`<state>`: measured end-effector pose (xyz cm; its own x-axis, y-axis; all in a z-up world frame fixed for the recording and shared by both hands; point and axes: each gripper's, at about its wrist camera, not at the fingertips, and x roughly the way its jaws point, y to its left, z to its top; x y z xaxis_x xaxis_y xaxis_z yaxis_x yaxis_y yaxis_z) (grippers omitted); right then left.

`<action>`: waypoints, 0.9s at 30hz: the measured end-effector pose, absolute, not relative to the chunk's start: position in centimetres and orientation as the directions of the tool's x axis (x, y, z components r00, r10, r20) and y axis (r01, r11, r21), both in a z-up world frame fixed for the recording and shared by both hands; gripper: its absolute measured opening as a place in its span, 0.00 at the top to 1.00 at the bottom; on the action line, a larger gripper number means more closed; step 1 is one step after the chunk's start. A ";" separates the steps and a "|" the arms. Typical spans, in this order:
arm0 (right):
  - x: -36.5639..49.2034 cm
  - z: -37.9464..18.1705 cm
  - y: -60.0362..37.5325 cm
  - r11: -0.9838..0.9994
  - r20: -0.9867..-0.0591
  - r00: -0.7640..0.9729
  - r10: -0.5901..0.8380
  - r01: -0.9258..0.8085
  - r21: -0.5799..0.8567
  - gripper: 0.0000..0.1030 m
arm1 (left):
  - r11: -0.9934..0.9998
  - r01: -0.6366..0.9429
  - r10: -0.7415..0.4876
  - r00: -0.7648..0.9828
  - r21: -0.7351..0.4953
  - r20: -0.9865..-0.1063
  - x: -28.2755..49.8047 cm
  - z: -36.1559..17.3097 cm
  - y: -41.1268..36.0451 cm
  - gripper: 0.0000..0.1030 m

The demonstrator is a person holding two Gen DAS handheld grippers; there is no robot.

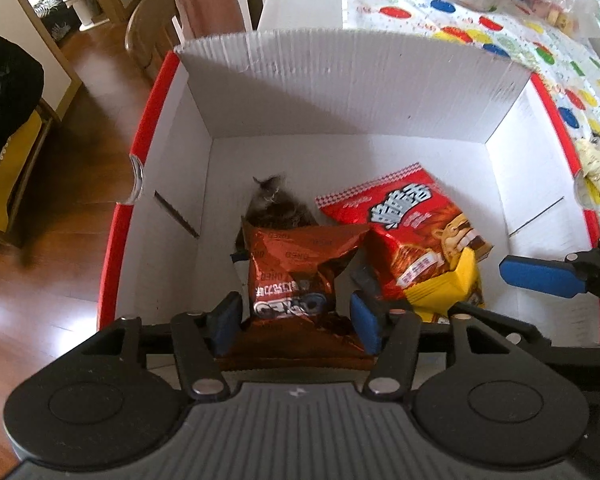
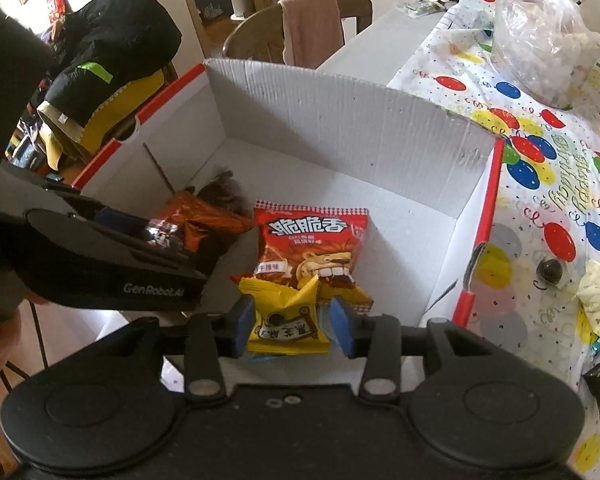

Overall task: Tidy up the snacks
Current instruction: 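Open the left tool to drop the Oreo packet while the right tool releases the yellow packet, then move both open tools back over the snacks on the table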

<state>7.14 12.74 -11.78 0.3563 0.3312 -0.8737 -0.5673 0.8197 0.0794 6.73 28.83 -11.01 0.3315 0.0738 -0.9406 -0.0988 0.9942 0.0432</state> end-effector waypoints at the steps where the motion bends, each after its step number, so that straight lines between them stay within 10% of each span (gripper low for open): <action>1: 7.1 -11.5 12.6 0.821 -0.871 0.358 0.336 -0.565 0.084 0.58 | 0.994 -0.098 0.070 0.338 0.039 -0.939 6.6 -10.7 28.8 0.43; 27: 5.6 -3.5 5.4 0.827 -0.749 0.492 0.443 -0.547 0.129 0.29 | 0.998 -0.050 0.011 0.581 -0.022 -0.814 4.8 -2.1 23.7 0.28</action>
